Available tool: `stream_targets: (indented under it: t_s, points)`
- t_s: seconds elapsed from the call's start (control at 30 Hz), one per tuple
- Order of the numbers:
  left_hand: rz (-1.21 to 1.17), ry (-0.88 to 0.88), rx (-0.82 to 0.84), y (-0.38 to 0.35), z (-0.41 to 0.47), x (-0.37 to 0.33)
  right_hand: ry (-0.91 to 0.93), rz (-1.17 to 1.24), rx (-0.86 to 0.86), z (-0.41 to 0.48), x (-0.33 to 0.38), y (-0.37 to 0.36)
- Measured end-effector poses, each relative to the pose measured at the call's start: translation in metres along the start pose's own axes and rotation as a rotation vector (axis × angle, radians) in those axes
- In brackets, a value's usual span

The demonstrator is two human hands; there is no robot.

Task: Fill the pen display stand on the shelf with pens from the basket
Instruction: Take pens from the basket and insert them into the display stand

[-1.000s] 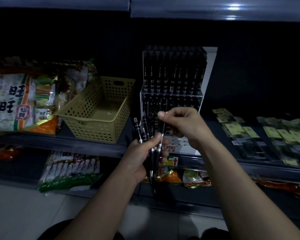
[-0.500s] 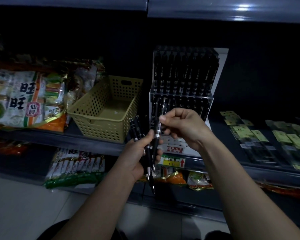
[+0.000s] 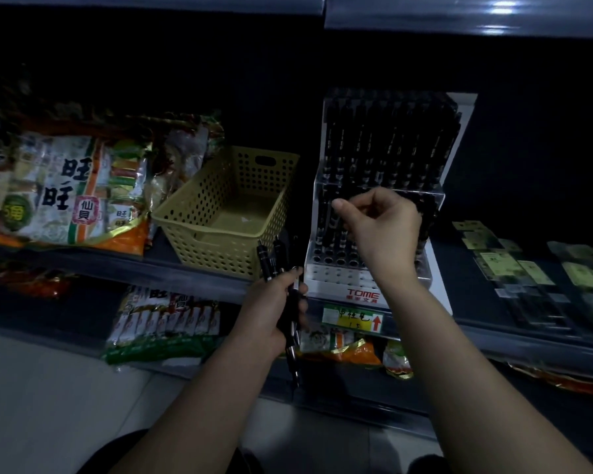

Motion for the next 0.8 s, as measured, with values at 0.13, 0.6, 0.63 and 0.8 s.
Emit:
stream_targets:
  t_s: [0.13,0.6,0.63,0.8]
  points:
    - [-0.020,-0.004,0.015,0.002,0.000,-0.002,0.052,-0.080,-0.003,-0.002,-0.001,-0.008]
    - [-0.051,-0.020,-0.018,0.011,-0.002,-0.007,0.086,-0.290,0.070,-0.010,-0.021,-0.029]
    - [-0.049,-0.022,-0.021,0.011,-0.002,-0.007,0.081,-0.299,0.075,-0.010,-0.022,-0.030]
    - [-0.030,-0.033,-0.015,0.011,-0.003,-0.008,0.064,-0.318,0.086,-0.011,-0.026,-0.031]
Point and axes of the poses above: each hand's wrist, its own z-axis towards the middle knuckle, its own y-axis out of the back of the hand, x = y × z, the point moved 7 cm from there along z, towards the middle knuckle, and after that the axes turned 10 degrees about z, right-handed, at the moved point
